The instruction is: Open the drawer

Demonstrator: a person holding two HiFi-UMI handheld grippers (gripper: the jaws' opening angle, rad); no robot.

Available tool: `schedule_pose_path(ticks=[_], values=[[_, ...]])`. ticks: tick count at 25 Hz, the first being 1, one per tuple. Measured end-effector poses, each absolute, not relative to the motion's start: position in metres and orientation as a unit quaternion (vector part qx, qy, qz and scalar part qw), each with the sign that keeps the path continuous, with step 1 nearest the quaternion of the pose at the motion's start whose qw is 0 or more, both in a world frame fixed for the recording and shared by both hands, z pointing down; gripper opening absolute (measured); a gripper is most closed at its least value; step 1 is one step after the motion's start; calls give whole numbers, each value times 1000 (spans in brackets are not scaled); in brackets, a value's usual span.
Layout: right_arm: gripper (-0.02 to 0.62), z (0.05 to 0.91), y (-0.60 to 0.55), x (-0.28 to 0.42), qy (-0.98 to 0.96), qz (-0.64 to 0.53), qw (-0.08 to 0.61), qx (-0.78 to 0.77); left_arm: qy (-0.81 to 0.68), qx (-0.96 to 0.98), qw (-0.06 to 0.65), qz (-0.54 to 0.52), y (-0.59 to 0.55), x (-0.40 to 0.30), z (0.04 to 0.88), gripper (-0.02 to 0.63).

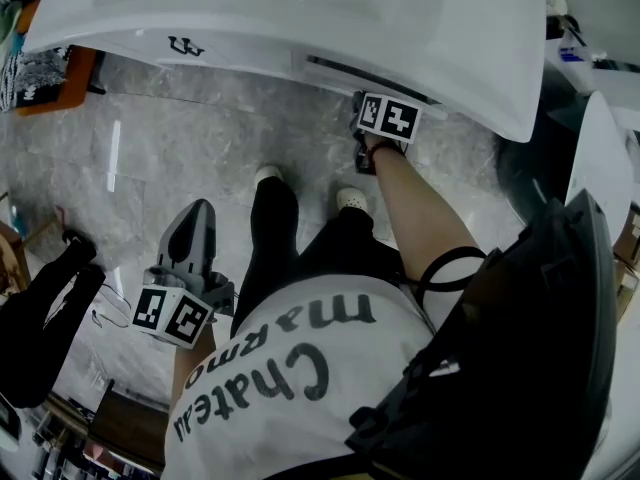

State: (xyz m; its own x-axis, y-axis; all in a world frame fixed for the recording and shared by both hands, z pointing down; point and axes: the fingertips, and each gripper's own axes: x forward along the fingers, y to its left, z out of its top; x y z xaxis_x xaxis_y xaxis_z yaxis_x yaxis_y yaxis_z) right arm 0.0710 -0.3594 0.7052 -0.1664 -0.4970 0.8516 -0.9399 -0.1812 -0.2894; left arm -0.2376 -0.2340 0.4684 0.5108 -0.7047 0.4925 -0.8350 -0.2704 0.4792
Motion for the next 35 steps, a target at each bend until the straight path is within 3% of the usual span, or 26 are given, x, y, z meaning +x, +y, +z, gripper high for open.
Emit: schedule_pose_path(ticks=[21,35], values=[[127,713,-318,50,-567,513,289,577,-425,820,367,109,-250,-251,469,8],[127,710,-305,49,-553,507,265,605,-351,849,366,148,-260,-267,487,8]])
